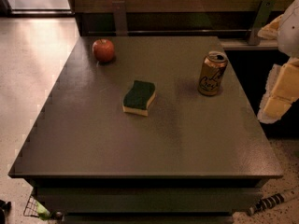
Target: Pick apple
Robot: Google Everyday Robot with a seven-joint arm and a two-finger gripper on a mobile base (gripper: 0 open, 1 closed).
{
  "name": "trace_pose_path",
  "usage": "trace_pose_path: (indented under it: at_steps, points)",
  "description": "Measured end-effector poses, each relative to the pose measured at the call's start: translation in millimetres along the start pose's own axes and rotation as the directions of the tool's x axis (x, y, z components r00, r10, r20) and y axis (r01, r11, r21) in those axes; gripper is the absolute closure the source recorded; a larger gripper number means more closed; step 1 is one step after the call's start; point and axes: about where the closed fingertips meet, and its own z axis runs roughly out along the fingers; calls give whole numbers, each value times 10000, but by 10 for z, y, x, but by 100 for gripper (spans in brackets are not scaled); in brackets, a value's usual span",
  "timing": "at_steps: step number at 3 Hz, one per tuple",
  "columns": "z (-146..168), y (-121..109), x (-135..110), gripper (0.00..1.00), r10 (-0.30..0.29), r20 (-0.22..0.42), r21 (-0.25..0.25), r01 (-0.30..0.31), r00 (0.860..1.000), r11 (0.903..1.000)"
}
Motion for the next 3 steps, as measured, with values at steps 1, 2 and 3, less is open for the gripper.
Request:
trace_pose_path:
  at_steps: [1, 2, 3]
  points:
    - [1, -2, -3, 0, 1, 10, 8, -1, 10000, 10000]
    - [103, -88, -213, 0, 155, 790, 379, -186, 9968, 9991]
    - [246, -325, -664, 0, 474, 2384, 1238, -788, 9700, 9892]
